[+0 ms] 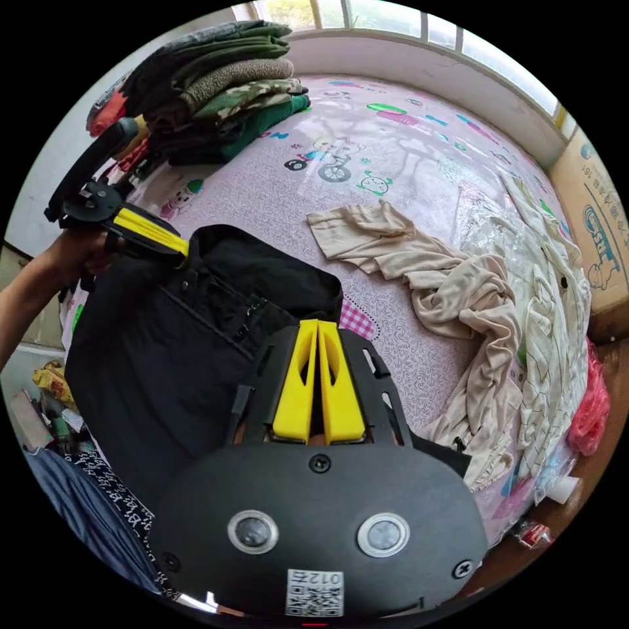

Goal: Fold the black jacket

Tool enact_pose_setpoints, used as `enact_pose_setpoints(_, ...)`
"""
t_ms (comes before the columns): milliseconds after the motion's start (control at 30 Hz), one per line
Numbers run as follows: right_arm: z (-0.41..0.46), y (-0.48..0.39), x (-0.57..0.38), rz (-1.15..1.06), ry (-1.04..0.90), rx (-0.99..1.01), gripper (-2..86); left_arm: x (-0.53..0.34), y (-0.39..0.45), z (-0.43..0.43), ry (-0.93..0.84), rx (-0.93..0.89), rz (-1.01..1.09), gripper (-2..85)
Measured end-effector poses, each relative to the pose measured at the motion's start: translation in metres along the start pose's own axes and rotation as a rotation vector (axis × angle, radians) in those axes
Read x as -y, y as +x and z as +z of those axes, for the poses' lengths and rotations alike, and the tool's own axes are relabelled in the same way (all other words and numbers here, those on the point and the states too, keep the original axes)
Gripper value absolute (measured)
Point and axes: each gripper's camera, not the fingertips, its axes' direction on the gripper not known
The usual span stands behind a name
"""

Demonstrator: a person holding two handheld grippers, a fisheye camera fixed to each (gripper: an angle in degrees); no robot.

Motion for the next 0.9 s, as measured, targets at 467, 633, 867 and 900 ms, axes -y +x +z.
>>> enact_pose_setpoints(467, -0.098, 0.096, -0.058, 0.296, 0.227, 0.246, 0.3, -0.023, 0.007, 0.008, 0.049, -0.011, -0.134, 0.4)
enact_pose_setpoints(633, -0.213, 0.164, -0.176, 0.356, 0.391, 0.303, 1.9, -0.097, 0.020, -0.062, 0.403, -0.127, -0.160, 0.4)
enact_pose_setpoints(867, -0.227, 0.229, -0.402, 0.630, 0.249, 0.450, 12.1, -0.144, 0.148, 0.001, 0.269, -0.155, 0.085, 0.4)
enact_pose_setpoints(900, -0.222, 0.230, -0.416, 0.652, 0.243, 0.477, 12.4, -0.143, 0.160, 0.010, 0.251, -0.136, 0.105, 0.4)
